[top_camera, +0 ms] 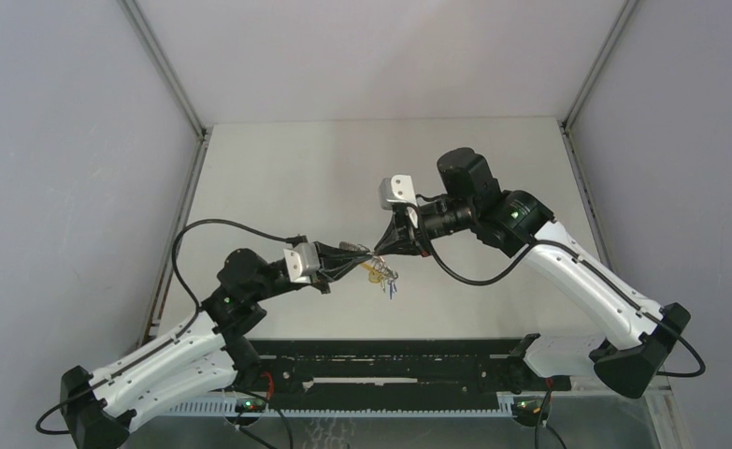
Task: Put the keys on the keyring
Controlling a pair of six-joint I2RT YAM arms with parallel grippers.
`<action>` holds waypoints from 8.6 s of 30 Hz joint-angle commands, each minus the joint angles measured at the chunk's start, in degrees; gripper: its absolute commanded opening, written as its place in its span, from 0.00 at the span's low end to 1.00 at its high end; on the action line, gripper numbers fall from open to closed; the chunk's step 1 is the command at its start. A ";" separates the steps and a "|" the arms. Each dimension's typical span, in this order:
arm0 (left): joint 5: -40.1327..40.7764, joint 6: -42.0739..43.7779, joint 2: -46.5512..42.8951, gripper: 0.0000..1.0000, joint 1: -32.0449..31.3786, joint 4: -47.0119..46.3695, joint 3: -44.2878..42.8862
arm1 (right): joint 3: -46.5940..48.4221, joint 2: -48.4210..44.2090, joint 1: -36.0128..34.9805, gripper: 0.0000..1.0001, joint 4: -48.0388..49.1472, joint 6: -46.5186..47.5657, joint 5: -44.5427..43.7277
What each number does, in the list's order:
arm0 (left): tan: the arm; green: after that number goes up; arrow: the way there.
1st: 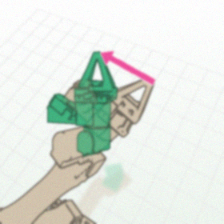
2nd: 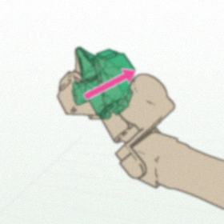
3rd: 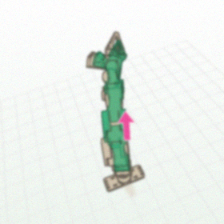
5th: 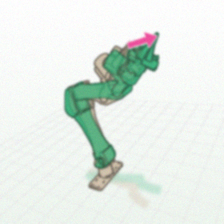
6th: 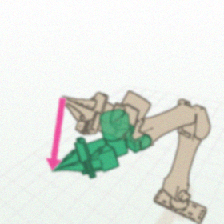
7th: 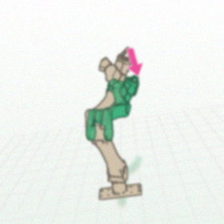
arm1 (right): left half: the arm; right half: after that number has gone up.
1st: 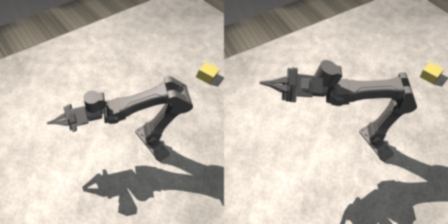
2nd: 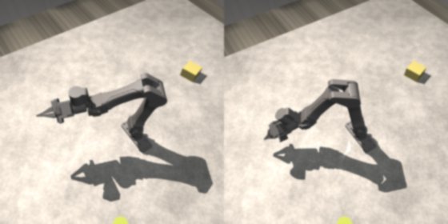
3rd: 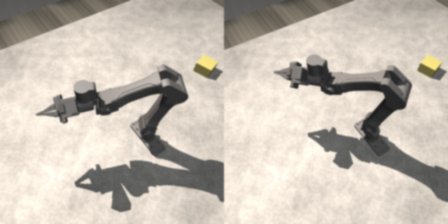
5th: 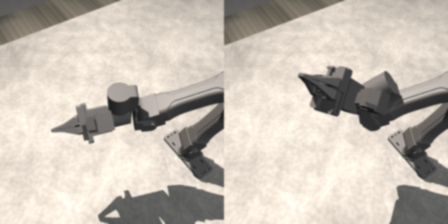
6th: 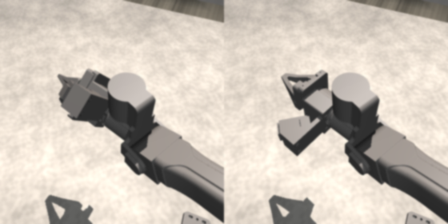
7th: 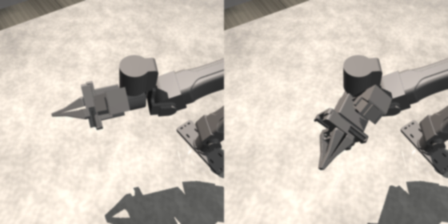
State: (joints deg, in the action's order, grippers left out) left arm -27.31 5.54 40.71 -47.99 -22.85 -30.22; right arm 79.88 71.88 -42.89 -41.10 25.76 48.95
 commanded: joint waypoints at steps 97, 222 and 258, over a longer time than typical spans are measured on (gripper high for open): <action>-2.05 -3.84 5.10 0.32 -0.09 -5.08 -3.40 | 21.46 10.56 -16.70 0.00 -25.02 7.30 -38.09; 0.17 -6.69 -0.95 0.00 -0.10 -9.16 0.15 | -12.52 -10.66 0.97 0.33 20.58 -8.24 -1.51; 16.33 -24.44 17.23 0.00 -0.09 10.16 4.35 | -44.75 -32.38 -0.61 0.69 36.31 -27.43 -42.97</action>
State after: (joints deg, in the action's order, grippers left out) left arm -11.75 -16.60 52.34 -48.05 -11.20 -23.46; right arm 35.55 41.78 -43.22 -8.40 -0.47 12.25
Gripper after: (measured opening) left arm 0.008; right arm 0.688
